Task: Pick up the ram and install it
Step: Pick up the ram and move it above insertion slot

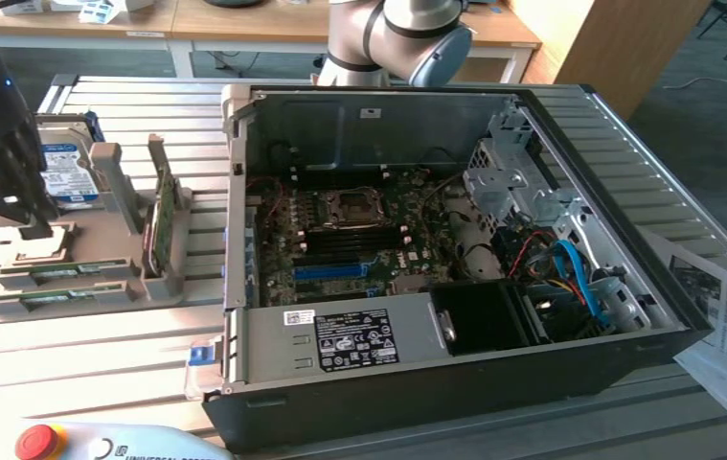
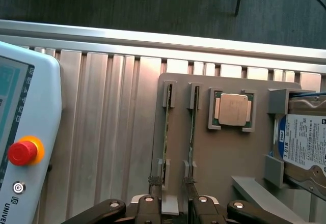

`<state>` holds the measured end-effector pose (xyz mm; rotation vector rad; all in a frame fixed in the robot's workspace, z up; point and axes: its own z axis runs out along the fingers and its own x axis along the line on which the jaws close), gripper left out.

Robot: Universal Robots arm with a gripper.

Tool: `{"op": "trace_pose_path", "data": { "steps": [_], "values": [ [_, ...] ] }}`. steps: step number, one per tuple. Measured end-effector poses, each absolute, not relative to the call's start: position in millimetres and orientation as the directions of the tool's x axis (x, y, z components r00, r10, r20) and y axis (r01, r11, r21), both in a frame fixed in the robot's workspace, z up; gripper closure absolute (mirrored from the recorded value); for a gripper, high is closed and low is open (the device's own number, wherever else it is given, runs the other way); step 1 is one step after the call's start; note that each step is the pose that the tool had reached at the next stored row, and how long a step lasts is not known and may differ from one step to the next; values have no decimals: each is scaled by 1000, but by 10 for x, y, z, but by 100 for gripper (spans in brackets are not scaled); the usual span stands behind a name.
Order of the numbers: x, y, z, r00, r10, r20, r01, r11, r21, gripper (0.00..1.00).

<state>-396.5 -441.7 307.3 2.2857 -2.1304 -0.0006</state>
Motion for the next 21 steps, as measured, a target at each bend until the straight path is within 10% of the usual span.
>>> {"op": "trace_pose_path", "data": {
  "steps": [21],
  "values": [
    [-3982, -4417, 2881, 70, -997, 11, -997, -70, 13, 70]
  ]
}}
